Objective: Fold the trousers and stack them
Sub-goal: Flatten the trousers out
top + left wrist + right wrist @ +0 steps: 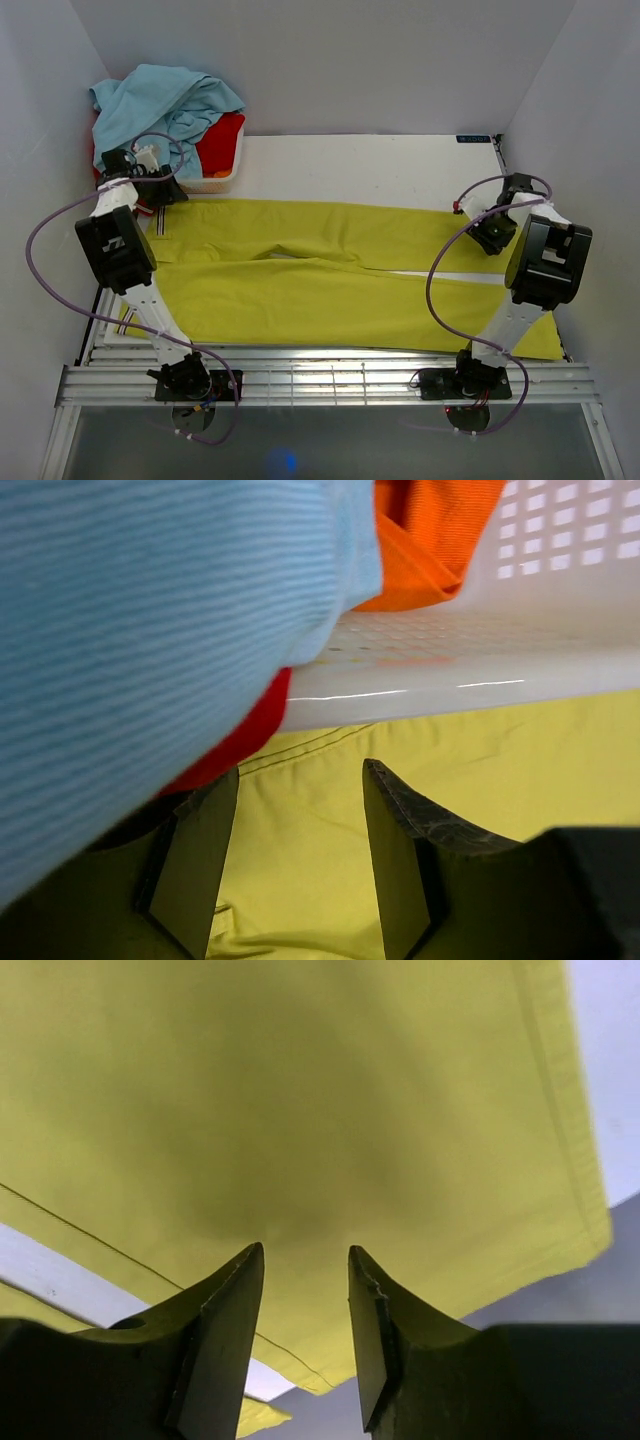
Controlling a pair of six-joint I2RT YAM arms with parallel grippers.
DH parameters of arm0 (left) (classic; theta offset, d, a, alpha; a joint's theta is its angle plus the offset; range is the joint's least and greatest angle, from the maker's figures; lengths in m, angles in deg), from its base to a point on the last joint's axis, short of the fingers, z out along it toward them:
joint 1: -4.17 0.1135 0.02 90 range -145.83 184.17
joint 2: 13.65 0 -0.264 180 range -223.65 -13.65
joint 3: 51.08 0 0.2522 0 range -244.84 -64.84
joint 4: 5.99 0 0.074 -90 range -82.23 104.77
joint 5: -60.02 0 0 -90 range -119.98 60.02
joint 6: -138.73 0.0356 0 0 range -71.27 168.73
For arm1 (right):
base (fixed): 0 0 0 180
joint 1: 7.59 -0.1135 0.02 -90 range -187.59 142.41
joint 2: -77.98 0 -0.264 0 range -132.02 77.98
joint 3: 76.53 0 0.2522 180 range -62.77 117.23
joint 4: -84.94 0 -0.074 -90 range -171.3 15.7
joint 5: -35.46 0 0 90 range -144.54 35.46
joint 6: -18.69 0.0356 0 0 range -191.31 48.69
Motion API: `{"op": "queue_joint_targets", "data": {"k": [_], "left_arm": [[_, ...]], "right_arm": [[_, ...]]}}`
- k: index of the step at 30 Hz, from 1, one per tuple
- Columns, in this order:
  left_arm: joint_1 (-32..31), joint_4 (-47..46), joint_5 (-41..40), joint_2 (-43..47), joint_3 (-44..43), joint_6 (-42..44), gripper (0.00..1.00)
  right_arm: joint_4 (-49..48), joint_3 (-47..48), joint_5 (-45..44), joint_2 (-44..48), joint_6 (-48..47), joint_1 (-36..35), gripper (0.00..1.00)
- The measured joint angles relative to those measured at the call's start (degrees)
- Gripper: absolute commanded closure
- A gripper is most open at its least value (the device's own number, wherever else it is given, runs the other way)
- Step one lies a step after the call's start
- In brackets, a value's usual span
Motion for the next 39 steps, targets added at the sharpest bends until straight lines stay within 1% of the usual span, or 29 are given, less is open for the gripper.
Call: {"op": "queue_joint_targets", "data": {"k": [1,5,6,9,10,11,12,13,16,17,18,20,21,22,23,25,26,28,31,33,37,38,39], "left_arm": [[0.09,0.44,-0.7,-0.13,-0.24,0.09,0.36],[0.63,0.7,-3.17,-1.29,-0.74,0.11,0.35],[0.81,1.03,-3.02,-1.49,-0.74,0.37,0.35],[1.31,3.56,0.22,-1.25,-0.72,4.57,0.32],[1.6,5.6,1.81,-1.01,-0.72,6.78,0.32],[1.92,8.02,3.45,-0.61,-0.74,9.77,0.31],[2.29,10.97,5.03,-0.13,-0.9,13.31,0.3],[2.8,15.04,6.34,0.31,-1.44,17.25,0.29],[5.16,26.77,8.68,2.01,-3.15,30.38,0.29],[6.67,31.17,9.07,3.26,-3.32,35.63,0.29],[7.91,33.99,9.07,4.28,-3.3,38.88,0.3],[11.74,38.6,8.79,7.65,-2.4,47.1,0.32],[13.9,39.6,8.39,9.81,-0.83,51.1,0.33],[15.93,40.15,7.78,12.59,1.77,55.12,0.34],[18.18,41.18,6.64,15.43,4.66,58.75,0.37],[21.84,43.32,4.57,20.65,10.78,65.07,0.38],[22.84,44.52,3.63,22.58,13.29,67.58,0.38],[23.23,46.01,2.45,25.03,17.2,71.71,0.39],[23.08,46.8,1.55,26.62,21.7,75.67,0.39],[23.34,47.01,0.98,27.56,24.11,77.61,0.38],[24.13,47.19,0.31,29.53,26.6,80.0,0.38],[24.3,47.19,0.28,29.86,26.64,80.24,0.38],[24.39,47.1,0.31,30.12,26.64,80.37,0.38]], "right_arm": [[1.11,1.6,0.83,-0.42,0.13,0.24,0.51],[3.06,8.2,2.4,-1.29,0.52,0.72,0.49],[3.48,9.51,2.73,-1.38,0.52,0.87,0.49],[5.31,11.34,4.85,-1.22,-0.57,1.92,0.42],[6.45,11.32,5.64,-0.87,-1.4,2.62,0.35],[8.13,11.08,6.29,-0.37,-2.36,3.45,0.24],[10.03,10.71,6.99,0.44,-3.58,4.5,0.03],[12.09,9.99,7.78,1.81,-5.01,5.77,0.1],[18.12,6.71,8.68,8.44,-8.46,10.27,0.1],[19.5,4.52,8.81,12.26,-9.53,12.26,0.09],[20.59,2.99,8.61,15.04,-10.1,13.77,0.07],[22.16,-1.38,7.89,22.38,-12.0,17.53,0.01],[22.45,-4.13,7.65,26.23,-12.83,19.19,0.03],[23.12,-6.93,7.5,29.92,-13.84,20.7,0.18],[23.5,-9.99,7.21,33.33,-14.95,22.08,0.28],[24.06,-16.22,6.64,39.5,-15.78,25.31,0.4],[24.44,-19.02,6.34,41.72,-15.8,26.77,0.41],[24.04,-24.2,5.05,44.89,-15.82,29.99,0.4],[22.58,-29.55,3.67,45.9,-16.31,34.38,0.39],[21.16,-31.26,3.34,45.92,-17.49,37.03,0.4],[17.38,-33.18,4.33,46.56,-19.02,45.05,0.42],[16.11,-33.68,4.76,46.88,-20.28,47.04,0.43],[15.34,-34.1,4.63,47.08,-25.03,49.0,0.43]]}}
